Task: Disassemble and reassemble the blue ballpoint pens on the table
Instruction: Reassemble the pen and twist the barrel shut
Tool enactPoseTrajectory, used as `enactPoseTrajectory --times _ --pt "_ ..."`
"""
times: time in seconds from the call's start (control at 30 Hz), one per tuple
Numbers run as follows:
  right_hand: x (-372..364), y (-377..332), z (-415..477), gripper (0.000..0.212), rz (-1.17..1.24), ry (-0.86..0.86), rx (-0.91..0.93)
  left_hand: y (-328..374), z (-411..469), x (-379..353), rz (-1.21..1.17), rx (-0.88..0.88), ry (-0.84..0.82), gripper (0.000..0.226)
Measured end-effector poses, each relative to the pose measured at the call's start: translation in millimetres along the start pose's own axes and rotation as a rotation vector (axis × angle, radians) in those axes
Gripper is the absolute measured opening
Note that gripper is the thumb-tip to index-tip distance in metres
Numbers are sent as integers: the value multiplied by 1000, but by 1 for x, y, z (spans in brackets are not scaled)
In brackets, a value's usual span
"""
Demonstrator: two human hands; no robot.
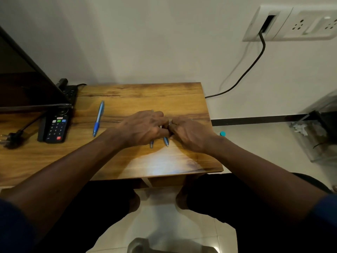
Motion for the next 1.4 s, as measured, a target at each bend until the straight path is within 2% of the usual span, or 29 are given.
enactPoseTrajectory --times 0.17,0.33,0.47,0.53,0.67,0.77,0.93,1.1,1.27,1.4 --pt "-5 0 -1 36 -62 -1 29 -2 -6 4 84 6 40 34" --pt "15 12 -15 10 375 43 -156 -11 -2 30 88 105 190 31" --pt "23 19 -22 11 578 113 -243 -13 -3 45 11 207 273 31" --pt "21 16 -27 21 446 127 -236 -14 -6 49 -29 253 295 31" --pt "5 -12 -38 47 -44 38 -102 -13 -13 57 -53 298 326 30" --pt "-5 -27 -50 66 -209 9 -79 -6 -17 67 -66 310 358 29" --pt "-14 -39 -74 64 -103 66 -153 12 -29 75 -82 330 412 23" --pt "-24 -47 -88 84 -57 63 -217 30 -37 72 -101 333 410 24" --pt "-28 -51 -99 70 8 164 -242 43 -43 71 -96 316 379 27" --pt "-31 -50 -99 76 6 160 -268 48 -51 70 -82 320 360 26"
Point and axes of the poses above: each hand's wrist, its own z-axis towards the middle knuckle, its own x-axis out of the back of the hand, y = z × x, the point moved 6 cm from there along z, towards the middle knuckle, and after that the axes turned 2 degrees about y, right-handed, at the moved point
